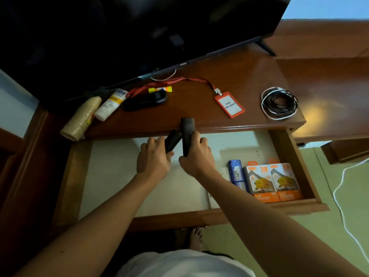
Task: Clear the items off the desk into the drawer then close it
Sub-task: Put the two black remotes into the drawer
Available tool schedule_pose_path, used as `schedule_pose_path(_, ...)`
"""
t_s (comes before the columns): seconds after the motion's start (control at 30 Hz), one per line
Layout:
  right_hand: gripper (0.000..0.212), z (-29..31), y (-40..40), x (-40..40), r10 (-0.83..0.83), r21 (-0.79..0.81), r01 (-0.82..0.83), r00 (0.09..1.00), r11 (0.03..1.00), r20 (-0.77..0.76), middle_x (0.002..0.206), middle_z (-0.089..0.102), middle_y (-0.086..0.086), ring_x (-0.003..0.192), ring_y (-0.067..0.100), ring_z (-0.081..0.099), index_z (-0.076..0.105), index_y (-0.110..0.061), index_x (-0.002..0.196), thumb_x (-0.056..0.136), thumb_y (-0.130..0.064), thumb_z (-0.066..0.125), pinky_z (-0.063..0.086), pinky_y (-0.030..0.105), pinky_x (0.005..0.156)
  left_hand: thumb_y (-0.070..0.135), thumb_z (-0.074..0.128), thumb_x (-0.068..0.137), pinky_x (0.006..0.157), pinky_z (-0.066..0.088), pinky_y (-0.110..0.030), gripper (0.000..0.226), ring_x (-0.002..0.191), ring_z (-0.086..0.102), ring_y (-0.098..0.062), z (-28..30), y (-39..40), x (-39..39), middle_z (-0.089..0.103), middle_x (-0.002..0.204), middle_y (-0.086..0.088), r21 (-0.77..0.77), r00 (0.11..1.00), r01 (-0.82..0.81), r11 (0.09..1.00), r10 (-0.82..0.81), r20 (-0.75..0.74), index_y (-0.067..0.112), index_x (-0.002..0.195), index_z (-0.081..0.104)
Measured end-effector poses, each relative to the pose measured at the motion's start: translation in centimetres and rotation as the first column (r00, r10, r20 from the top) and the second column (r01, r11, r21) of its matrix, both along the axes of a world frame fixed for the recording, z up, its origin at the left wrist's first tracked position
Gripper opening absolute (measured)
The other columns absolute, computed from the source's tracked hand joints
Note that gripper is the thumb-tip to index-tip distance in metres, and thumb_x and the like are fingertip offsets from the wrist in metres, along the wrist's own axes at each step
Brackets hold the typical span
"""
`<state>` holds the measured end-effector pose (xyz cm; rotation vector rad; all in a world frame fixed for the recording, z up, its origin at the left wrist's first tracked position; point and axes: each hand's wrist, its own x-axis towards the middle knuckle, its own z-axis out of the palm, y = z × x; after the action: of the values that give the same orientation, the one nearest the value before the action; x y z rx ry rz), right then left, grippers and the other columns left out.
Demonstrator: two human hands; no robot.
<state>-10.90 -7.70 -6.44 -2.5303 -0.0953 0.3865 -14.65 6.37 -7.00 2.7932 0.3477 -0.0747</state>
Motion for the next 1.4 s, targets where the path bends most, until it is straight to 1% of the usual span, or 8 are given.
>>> schedule_pose_path(0.23,0.084,-2.4,-1.4,-3.3,0.037,-0.013,-0.038,0.999,0.999,-0.008,0.122,0.043,0.006,0.108,0.030,0.051,0.025,-0.022,0.141,0.074,-0.027,0.076,0.052,0.040,0.079,0.046,0.060,0.094,0.074,0.052,-0.040,0.046,0.104,0.054,-0.030,-3.0,-1.9,-2.7,0.052,0.119,-0.011,-0.102,0.996,-0.075,0.992,0.070,-0.051,0.015,0.125,0.046)
schedule_pose_path(0.4,0.088,-4.2,-1.9,-5.0,0.052,-0.098,-0.066,0.989,0.993,-0.141,0.124,0.044,0.009,0.111,0.035,0.051,0.021,-0.023,0.143,0.073,-0.024,0.075,0.053,0.045,0.083,0.049,0.061,0.092,0.080,0.054,-0.045,0.050,0.104,0.057,-0.032,-5.1,-2.0,-3.1,0.053,0.121,-0.012,-0.142,0.973,-0.153,0.978,0.124,-0.196,0.014,0.126,0.046)
schedule_pose_path(0.53,0.082,-5.2,-2.1,-5.1,0.077,-0.193,-0.129,0.963,0.973,-0.260,0.126,0.044,0.014,0.115,0.039,0.051,0.024,-0.018,0.140,0.076,-0.020,0.076,0.048,0.040,0.082,0.048,0.063,0.092,0.081,0.053,-0.044,0.053,0.104,0.058,-0.035,-6.3,-2.1,-2.8,0.052,0.122,-0.015,-0.131,0.929,-0.201,0.971,0.146,-0.341,0.011,0.127,0.046)
schedule_pose_path(0.73,0.084,-6.2,-2.0,-5.1,0.085,-0.270,-0.183,0.937,0.945,-0.340,0.129,0.045,0.019,0.115,0.040,0.053,0.023,-0.017,0.143,0.078,-0.019,0.077,0.053,0.044,0.085,0.046,0.064,0.092,0.083,0.052,-0.042,0.057,0.107,0.059,-0.036,-7.5,-2.5,-2.4,0.052,0.125,-0.017,-0.134,0.875,-0.249,0.959,0.164,-0.456,0.009,0.130,0.043)
schedule_pose_path(0.93,0.094,-6.9,-1.7,-5.3,0.102,-0.306,-0.221,0.927,0.926,-0.361,0.127,0.048,0.020,0.110,0.040,0.059,0.023,-0.016,0.142,0.072,-0.019,0.086,0.054,0.044,0.081,0.045,0.065,0.092,0.085,0.052,-0.042,0.058,0.109,0.059,-0.036,-8.0,-2.7,-2.1,0.052,0.127,-0.017,-0.124,0.862,-0.271,0.955,0.183,-0.473,0.008,0.132,0.043)
schedule_pose_path(1.07,0.093,-7.5,-1.7,-5.6,0.091,-0.318,-0.223,0.919,0.921,-0.383,0.128,0.049,0.021,0.112,0.038,0.059,0.026,-0.015,0.140,0.071,-0.017,0.087,0.055,0.044,0.085,0.043,0.066,0.092,0.086,0.051,-0.043,0.059,0.111,0.059,-0.038,-8.3,-2.9,-1.9,0.052,0.127,-0.018,-0.128,0.860,-0.280,0.951,0.190,-0.474,0.009,0.133,0.041)
schedule_pose_path(1.3,0.076,-7.7,-1.9,-4.9,0.121,-0.327,-0.256,0.917,0.910,-0.381,0.127,0.051,0.020,0.113,0.039,0.058,0.030,-0.013,0.140,0.081,-0.020,0.078,0.052,0.043,0.084,0.043,0.069,0.089,0.087,0.053,-0.046,0.057,0.108,0.059,-0.039,-9.2,-2.5,-2.2,0.054,0.123,-0.018,-0.164,0.877,-0.273,0.948,0.175,-0.448,0.010,0.127,0.042)
schedule_pose_path(1.4,0.062,-7.5,-2.0,-4.3,0.130,-0.335,-0.259,0.923,0.906,-0.362,0.126,0.053,0.018,0.113,0.037,0.057,0.033,-0.015,0.139,0.089,-0.023,0.068,0.051,0.043,0.084,0.043,0.070,0.088,0.087,0.053,-0.046,0.057,0.107,0.059,-0.038,-9.4,-2.2,-2.4,0.054,0.122,-0.018,-0.186,0.884,-0.263,0.947,0.159,-0.439,0.010,0.126,0.043)
